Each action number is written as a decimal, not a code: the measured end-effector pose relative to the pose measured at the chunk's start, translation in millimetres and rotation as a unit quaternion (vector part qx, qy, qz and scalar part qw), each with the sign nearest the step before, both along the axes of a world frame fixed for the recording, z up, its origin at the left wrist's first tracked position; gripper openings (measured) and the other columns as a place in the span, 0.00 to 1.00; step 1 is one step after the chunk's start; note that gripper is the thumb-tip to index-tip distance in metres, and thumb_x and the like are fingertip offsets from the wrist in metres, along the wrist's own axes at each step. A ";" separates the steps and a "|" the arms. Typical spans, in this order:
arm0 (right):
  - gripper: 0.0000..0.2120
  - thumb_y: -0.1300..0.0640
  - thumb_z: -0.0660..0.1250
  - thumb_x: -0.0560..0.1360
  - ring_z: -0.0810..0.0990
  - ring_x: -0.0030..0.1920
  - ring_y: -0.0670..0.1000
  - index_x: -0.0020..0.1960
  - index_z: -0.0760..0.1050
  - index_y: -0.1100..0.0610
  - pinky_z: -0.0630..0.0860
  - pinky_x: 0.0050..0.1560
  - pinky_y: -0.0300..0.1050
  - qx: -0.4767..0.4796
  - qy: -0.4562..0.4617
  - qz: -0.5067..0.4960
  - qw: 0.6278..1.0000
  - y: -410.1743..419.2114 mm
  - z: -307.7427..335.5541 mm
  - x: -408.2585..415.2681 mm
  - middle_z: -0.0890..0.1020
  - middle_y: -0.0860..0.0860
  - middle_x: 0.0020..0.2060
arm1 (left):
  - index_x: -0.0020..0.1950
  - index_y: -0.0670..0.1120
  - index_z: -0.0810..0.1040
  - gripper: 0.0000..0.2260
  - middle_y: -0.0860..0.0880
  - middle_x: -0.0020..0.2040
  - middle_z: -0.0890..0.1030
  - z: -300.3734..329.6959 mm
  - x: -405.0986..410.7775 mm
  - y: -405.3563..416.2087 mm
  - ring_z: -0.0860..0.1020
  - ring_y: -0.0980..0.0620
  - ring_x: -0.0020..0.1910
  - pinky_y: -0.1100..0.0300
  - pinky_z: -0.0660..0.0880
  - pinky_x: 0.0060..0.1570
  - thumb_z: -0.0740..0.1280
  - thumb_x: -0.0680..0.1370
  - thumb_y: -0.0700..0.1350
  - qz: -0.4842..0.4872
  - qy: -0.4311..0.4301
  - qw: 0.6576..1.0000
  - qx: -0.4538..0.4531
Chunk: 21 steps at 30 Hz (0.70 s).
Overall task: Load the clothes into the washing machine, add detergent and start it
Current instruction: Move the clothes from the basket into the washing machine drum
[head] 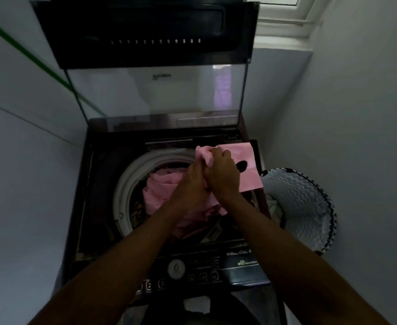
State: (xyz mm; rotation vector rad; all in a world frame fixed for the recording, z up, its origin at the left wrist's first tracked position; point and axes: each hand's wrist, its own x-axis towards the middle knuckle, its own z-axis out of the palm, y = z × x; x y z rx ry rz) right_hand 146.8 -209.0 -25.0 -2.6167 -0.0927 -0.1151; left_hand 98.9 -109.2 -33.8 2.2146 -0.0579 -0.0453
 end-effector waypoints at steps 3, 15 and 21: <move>0.21 0.47 0.64 0.75 0.78 0.49 0.60 0.64 0.70 0.56 0.76 0.41 0.53 -0.013 0.029 0.024 0.999 24.5 -13.3 -9.0 0.76 0.57 0.53 | 0.69 0.42 0.68 0.23 0.45 0.61 0.74 -12.5 -7.1 29.6 0.73 0.51 0.58 0.58 0.72 0.58 0.67 0.77 0.49 0.011 0.015 1.000 0.015; 0.40 0.31 0.51 0.70 0.65 0.71 0.60 0.77 0.59 0.49 0.59 0.70 0.56 -0.130 0.254 0.264 0.921 56.7 -77.4 -17.4 0.65 0.57 0.73 | 0.76 0.44 0.63 0.31 0.41 0.71 0.70 -65.6 -39.3 101.8 0.70 0.43 0.68 0.62 0.64 0.63 0.68 0.75 0.48 0.015 0.190 0.977 0.099; 0.47 0.31 0.62 0.68 0.45 0.78 0.60 0.79 0.47 0.47 0.49 0.73 0.65 -0.136 0.302 0.218 0.918 63.6 -106.6 -11.5 0.49 0.58 0.78 | 0.80 0.53 0.47 0.43 0.44 0.77 0.59 -87.6 -19.5 100.7 0.60 0.47 0.75 0.59 0.55 0.71 0.71 0.74 0.52 0.019 0.216 0.973 0.084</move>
